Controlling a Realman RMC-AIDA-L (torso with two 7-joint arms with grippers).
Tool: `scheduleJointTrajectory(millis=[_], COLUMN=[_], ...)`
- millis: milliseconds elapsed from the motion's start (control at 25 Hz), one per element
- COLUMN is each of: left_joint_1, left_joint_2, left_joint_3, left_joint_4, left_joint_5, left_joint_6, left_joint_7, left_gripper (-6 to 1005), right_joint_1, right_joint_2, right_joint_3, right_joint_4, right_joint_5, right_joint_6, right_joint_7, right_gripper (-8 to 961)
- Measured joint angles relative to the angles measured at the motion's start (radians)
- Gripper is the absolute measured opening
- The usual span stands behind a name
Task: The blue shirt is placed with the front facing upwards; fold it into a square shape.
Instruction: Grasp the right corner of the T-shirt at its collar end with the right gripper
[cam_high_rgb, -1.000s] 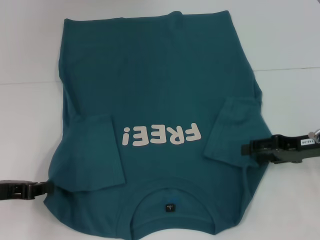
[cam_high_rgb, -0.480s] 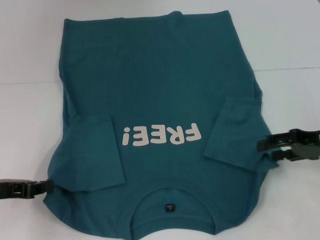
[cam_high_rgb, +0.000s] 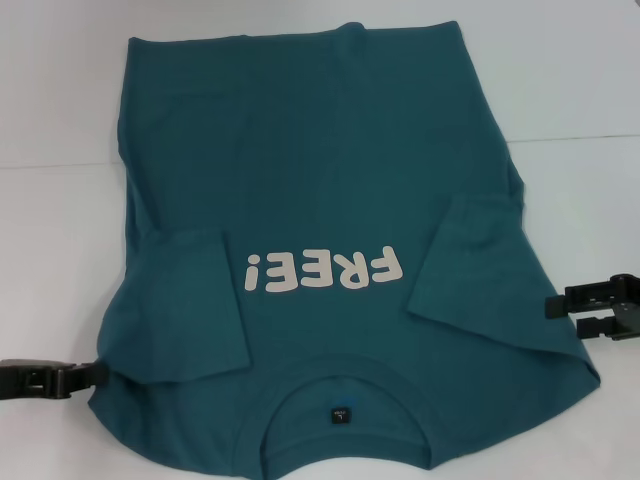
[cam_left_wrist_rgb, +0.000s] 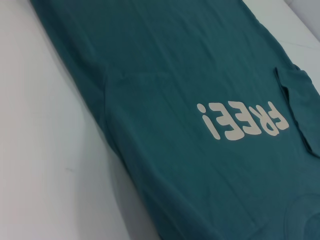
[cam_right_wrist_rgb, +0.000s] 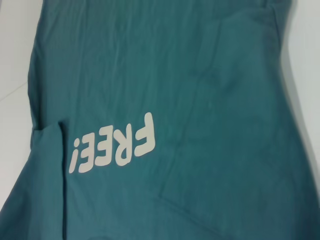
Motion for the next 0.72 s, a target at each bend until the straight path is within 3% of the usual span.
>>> scheduleJointTrajectory(millis=[320, 720], left_joint_1=[0.002, 0.003], left_joint_2=[0.004, 0.005], left_joint_3=[0.000, 0.000], left_joint_4=[0.009, 0.009], left_joint_5=[-0.016, -0.017], left_joint_6=[0.009, 0.010], left_joint_7=[0.001, 0.001], left_gripper=[17, 18], right_joint_1=[-0.005, -0.039], right_joint_2=[0.012, -0.004], right_joint_3=[-0.038, -0.044], right_joint_4=[-0.059, -0.090], right_joint_5=[-0.049, -0.097], right_joint_6=[-0.033, -0.060], right_joint_7=[-0.010, -0.020], right_gripper=[766, 767])
